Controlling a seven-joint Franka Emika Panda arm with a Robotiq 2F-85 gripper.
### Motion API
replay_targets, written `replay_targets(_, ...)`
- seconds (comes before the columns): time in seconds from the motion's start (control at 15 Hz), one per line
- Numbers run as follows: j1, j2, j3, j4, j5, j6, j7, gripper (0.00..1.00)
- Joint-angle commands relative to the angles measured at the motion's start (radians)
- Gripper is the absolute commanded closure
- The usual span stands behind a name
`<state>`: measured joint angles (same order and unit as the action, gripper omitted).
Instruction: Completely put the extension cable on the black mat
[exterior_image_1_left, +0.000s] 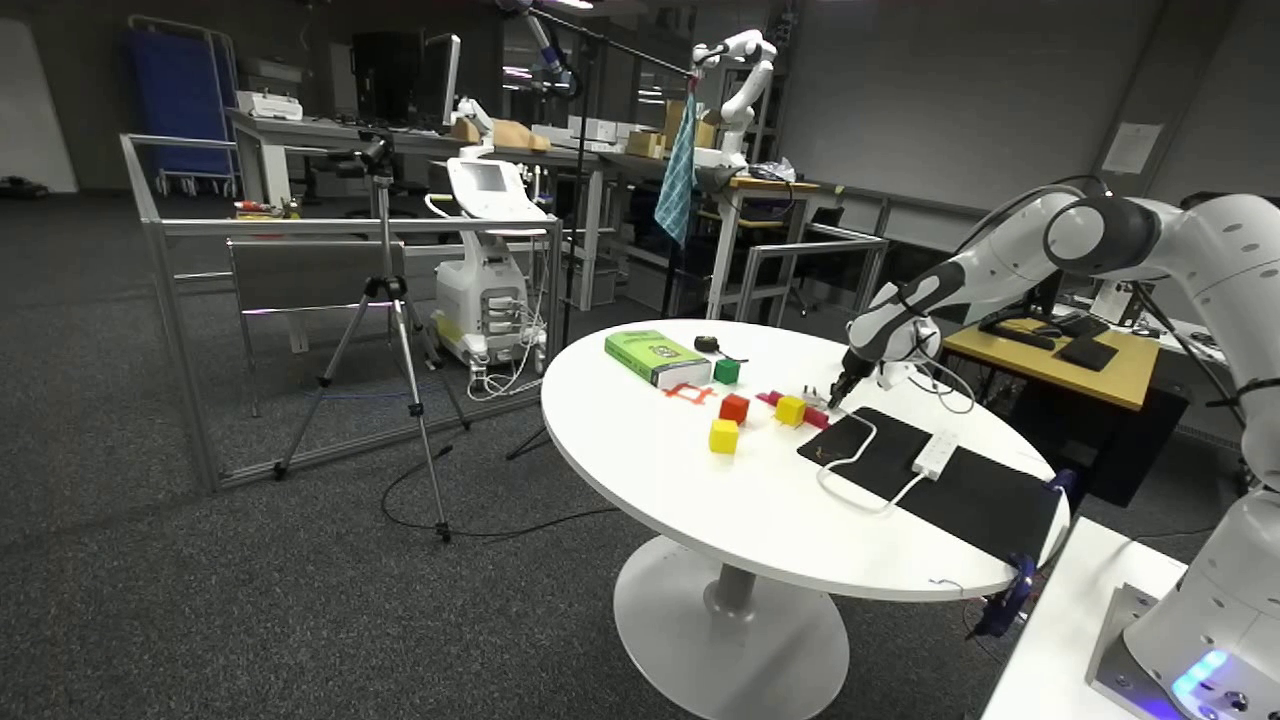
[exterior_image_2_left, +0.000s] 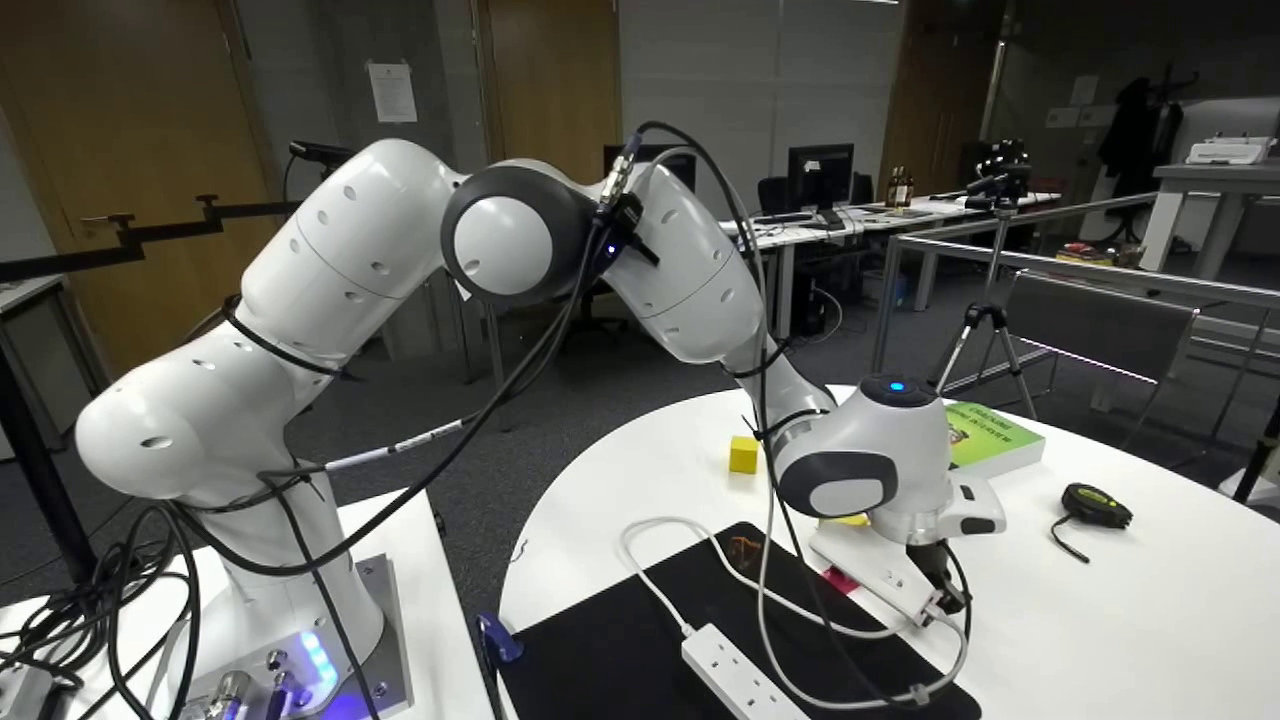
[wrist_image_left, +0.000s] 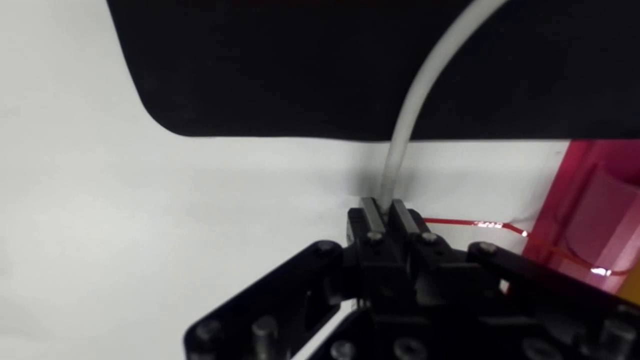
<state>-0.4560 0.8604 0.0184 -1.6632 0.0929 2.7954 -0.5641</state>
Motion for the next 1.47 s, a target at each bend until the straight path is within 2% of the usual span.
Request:
replay_targets(0.0,-0.031,-0.045,0.020,-0.033,-0.010,0.000,0.042,0.98)
replay_targets(0.4,-0.090,-0.197,0.032,-0.142,0.064,-0.023,0.151,0.98)
replay_targets(0.67,-0.102,-0.323,-0.015,-0.211,0.146,-0.028,0.274,0.98)
replay_targets(0.87,-0.067,-0.391,-0.098,-0.293,0.170,0.016,0.401,0.98)
replay_targets(1.0,-0.074,-0.424,-0.114,-0.360,0.212,0.047,0.453,0.98)
replay_targets(1.07,-0.058,-0.444,-0.150,-0.391,0.202,0.038,0.492,0.98)
replay_targets(1.4,-0.100,-0.550,-0.166,-0.490,0.315,-0.077,0.512,0.98)
